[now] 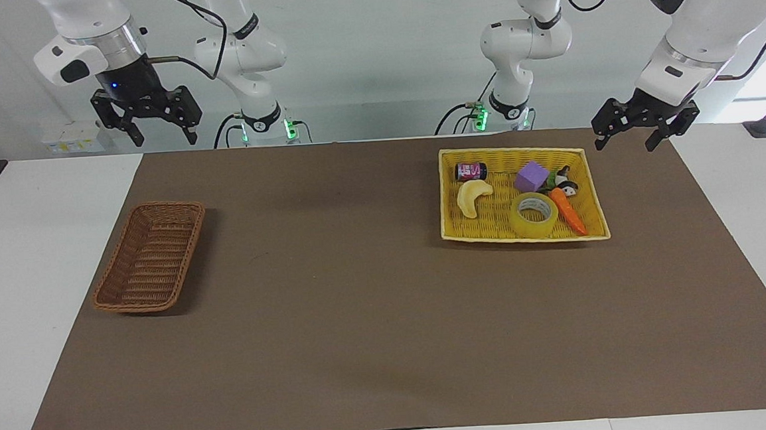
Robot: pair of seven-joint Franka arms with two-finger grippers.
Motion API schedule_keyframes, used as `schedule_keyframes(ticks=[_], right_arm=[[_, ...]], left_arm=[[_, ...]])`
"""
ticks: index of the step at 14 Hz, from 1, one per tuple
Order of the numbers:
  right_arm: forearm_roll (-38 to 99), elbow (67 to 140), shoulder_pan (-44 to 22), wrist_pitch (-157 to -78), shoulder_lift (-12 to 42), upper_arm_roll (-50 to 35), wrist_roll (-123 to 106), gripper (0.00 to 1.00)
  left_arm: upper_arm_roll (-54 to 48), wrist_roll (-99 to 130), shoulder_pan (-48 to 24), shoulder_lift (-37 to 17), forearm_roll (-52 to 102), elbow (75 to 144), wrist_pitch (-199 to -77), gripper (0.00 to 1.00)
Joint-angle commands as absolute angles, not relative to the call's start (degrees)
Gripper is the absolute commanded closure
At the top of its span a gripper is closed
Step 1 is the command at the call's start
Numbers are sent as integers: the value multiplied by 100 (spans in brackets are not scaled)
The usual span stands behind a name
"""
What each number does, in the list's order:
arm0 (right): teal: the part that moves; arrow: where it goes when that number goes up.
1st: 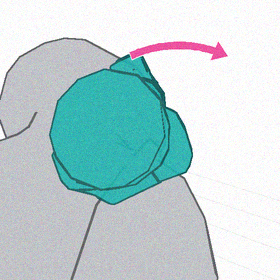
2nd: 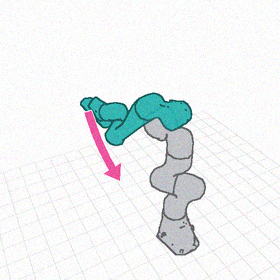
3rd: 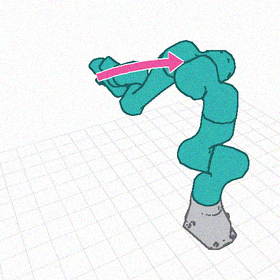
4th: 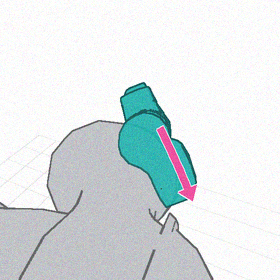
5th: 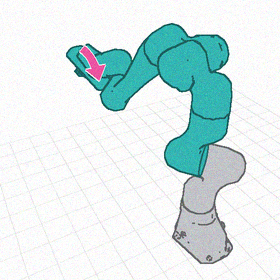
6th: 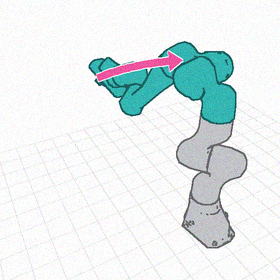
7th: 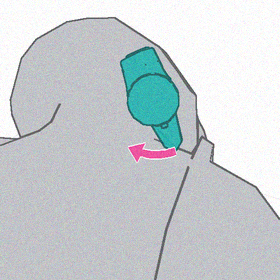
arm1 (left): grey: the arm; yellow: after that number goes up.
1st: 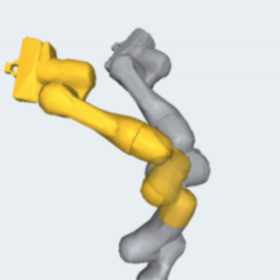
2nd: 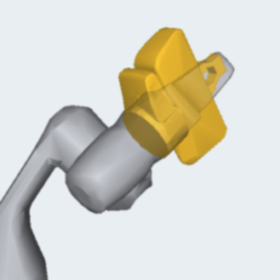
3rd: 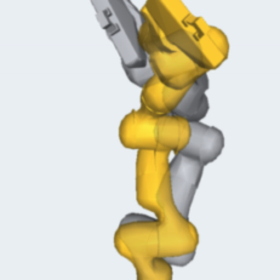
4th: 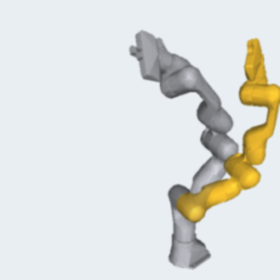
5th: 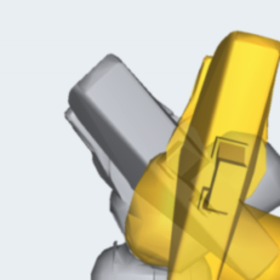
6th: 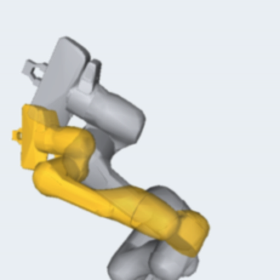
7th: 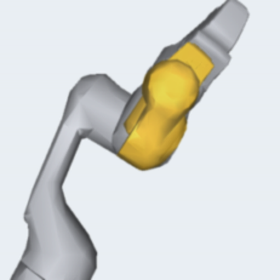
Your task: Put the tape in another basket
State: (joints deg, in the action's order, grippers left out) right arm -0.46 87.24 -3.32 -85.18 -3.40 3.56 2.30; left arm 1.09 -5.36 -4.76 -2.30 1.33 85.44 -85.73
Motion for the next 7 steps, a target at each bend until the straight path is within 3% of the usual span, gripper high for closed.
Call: schedule_keyframes(ticks=[1, 7], right_arm=[[44, 8807, -264, -8543, -396, 343, 105, 0], [44, 8807, -264, -8543, -396, 343, 105, 0]], left_arm=[[97, -825, -440, -37, 44, 8681, -8551, 0], [97, -756, -422, -26, 53, 8719, -8604, 0]])
